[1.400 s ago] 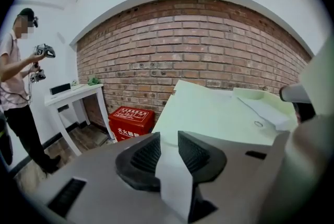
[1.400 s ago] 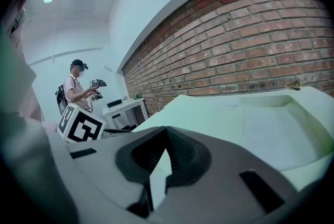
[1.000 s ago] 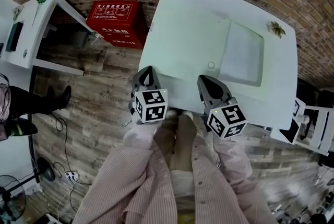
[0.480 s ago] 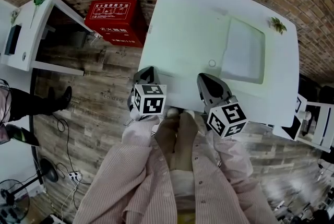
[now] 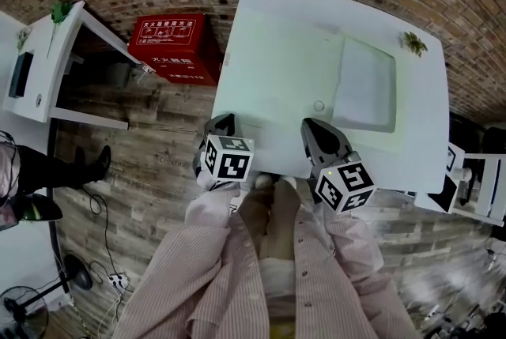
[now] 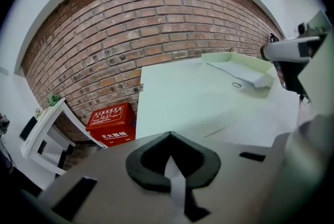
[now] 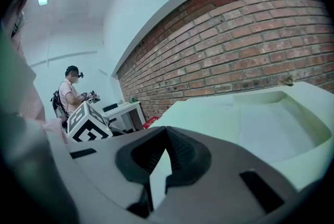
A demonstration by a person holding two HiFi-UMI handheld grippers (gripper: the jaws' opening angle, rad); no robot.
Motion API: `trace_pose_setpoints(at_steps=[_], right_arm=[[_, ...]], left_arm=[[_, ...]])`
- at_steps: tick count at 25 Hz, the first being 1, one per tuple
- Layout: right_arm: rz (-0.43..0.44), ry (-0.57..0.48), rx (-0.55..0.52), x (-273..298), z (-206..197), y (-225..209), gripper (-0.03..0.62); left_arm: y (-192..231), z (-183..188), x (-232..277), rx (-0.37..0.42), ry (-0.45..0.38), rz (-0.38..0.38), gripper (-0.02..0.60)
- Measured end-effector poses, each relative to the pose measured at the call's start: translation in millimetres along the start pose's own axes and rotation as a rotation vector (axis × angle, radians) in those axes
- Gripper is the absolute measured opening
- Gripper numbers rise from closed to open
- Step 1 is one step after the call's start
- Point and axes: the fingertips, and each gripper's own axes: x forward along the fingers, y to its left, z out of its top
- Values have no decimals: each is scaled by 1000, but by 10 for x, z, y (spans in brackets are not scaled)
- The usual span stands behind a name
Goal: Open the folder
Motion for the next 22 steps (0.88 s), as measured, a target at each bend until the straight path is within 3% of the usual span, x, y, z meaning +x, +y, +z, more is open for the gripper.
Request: trace_pose_setpoints(at_steps=[8,16,22], right_arm=[[-46,-46,11,-129,140,-82,5],[-89,-88,11,-345,368,-385,5],[-89,-98,15,-511,462,-567,5]], left_arm=[[11,-35,-28,2,-17,-26,-6],[73,333,-369,73,-135,17,-6],[24,661,-650,58,-226,41,-6]])
